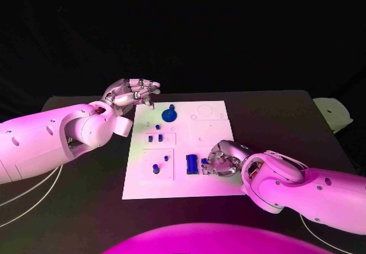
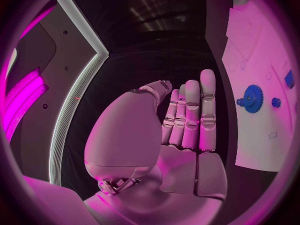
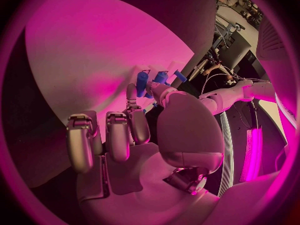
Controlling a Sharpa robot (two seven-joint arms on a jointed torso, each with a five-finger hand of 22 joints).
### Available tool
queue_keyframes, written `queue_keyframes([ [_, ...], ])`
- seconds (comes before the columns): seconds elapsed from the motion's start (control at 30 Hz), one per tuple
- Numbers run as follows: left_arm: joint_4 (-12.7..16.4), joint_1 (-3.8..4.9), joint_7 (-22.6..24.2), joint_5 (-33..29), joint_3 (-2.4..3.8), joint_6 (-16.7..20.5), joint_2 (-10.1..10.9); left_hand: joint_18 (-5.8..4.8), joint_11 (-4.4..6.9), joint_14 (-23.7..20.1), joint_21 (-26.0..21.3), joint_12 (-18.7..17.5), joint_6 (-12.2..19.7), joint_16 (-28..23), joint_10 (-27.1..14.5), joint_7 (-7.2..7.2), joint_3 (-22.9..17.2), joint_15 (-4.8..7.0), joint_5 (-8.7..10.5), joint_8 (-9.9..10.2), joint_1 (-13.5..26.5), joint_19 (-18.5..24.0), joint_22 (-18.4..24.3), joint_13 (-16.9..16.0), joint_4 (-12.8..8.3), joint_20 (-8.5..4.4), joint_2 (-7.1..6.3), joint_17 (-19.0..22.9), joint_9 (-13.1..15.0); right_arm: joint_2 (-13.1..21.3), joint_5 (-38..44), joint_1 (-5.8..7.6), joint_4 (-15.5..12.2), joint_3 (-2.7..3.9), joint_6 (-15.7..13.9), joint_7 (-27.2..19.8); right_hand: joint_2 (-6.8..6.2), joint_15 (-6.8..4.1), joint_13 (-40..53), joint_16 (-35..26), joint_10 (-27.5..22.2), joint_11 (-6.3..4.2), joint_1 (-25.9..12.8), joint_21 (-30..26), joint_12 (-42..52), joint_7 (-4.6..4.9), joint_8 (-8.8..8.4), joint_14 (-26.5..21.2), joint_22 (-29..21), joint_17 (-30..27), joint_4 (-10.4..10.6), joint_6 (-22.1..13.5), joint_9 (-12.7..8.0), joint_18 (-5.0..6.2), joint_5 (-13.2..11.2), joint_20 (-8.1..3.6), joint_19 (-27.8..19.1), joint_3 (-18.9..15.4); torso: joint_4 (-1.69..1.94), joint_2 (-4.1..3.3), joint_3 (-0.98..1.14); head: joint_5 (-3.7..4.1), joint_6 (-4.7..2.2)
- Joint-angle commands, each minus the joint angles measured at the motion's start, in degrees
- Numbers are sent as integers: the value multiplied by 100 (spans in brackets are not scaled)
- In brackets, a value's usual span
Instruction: Assemble the parts on the task board
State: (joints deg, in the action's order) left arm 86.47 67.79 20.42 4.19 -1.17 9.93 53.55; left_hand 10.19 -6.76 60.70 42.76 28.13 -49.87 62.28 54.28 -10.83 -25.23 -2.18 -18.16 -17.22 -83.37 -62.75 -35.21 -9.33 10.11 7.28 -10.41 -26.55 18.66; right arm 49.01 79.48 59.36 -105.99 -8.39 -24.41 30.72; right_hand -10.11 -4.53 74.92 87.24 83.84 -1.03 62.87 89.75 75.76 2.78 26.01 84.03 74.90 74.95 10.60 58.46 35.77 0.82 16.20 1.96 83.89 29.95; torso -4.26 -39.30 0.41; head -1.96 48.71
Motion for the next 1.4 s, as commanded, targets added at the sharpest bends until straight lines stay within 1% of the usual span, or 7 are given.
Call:
queue_keyframes([
  [0.03,20,5,20,-25,4,-106,-9,35,-3,-38,-12,26,35,-14,-42,9,-20,-16,-20,-23,30,40,-9,-9,3,-10,9,6,9,-29,-3,-8,21,-2,147,39,-12,-31,633,16,83,-35,-68,25,37,0,30,468,1510,827,32,29,-2,-82,-58,-46,611,-8,0,1,-4,6,5],
  [0.37,21,5,6,-24,4,-113,-3,34,-5,-40,-10,31,39,-13,-50,6,-29,-18,-20,-27,43,42,-11,-8,-4,-10,7,9,9,-92,37,-9,66,-1,188,44,7,-37,645,16,91,-40,-232,25,51,-4,51,468,1510,828,169,50,8,-82,-155,-54,611,-104,2,-2,1,17,0],
  [0.53,21,5,3,-24,4,-112,1,34,-5,-40,-10,31,39,-13,-50,6,-29,-18,-20,-27,43,42,-11,-8,-4,-10,7,9,9,-96,80,-9,80,-1,178,45,36,-37,648,12,91,-39,-383,21,47,-4,65,467,1509,822,321,55,16,-81,-449,-55,609,-213,1,2,-3,22,-2],
  [0.77,20,5,0,-24,4,-113,4,34,-7,-41,-11,34,40,-12,-53,5,-33,-19,-20,-29,53,43,-12,-8,-4,-9,10,11,9,-86,98,-9,81,-1,185,39,-28,-30,648,11,88,-31,-527,7,40,4,70,467,1505,821,470,54,18,-78,-629,-51,605,-365,-2,2,1,15,12],
  [0.87,19,5,-1,-24,4,-115,5,34,-7,-41,-11,34,40,-12,-53,5,-33,-19,-20,-29,53,43,-12,-8,-4,-9,10,11,9,-74,119,-9,79,-1,174,36,-96,-36,645,8,83,-36,-600,5,27,-3,82,465,1504,816,562,53,28,-78,-294,-55,604,-563,-3,3,2,14,14],
  [1.2,14,5,0,-24,4,-116,6,34,-7,-41,-11,34,40,-12,-53,5,-33,-19,-20,-29,53,43,-12,-8,-4,-9,10,11,9,18,171,-9,2,-1,73,-4,-117,-36,648,9,83,-37,-644,6,27,-5,85,466,1505,820,586,46,32,-78,-337,-56,604,-697,4,4,3,18,17],
  [1.4,3,5,9,-24,4,-115,3,34,-7,-41,-11,34,40,-12,-53,5,-33,-19,-20,-29,53,43,-12,-8,-4,-9,10,11,9,202,126,-5,-88,2,-204,-260,-109,-37,624,4,63,-37,-314,-24,-20,-1,76,463,1496,811,449,7,33,-71,-299,-58,594,-768,-2,11,1,7,4],
])
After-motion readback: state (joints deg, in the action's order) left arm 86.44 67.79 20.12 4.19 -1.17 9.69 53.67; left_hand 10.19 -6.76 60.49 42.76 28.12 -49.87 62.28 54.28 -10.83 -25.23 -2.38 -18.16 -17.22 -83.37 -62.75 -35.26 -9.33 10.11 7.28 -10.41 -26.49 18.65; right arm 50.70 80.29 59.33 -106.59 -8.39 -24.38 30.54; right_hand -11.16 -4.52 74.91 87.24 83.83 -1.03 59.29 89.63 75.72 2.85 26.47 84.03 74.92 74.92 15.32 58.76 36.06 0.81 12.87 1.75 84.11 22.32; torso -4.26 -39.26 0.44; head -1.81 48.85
